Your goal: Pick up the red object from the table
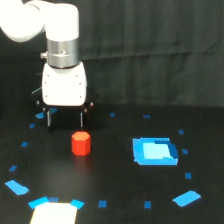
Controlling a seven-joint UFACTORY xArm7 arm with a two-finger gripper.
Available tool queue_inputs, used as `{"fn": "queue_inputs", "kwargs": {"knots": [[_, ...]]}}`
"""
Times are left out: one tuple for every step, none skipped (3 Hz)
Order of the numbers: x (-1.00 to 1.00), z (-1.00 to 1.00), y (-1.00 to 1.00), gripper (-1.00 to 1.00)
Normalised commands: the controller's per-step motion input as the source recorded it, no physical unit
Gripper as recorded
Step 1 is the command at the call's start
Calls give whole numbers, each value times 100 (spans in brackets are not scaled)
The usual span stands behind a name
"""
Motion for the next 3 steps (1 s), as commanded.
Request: {"fn": "queue_inputs", "kwargs": {"knots": [[31,16,-100,75],[35,2,-85,76],[40,-29,5,-98]]}}
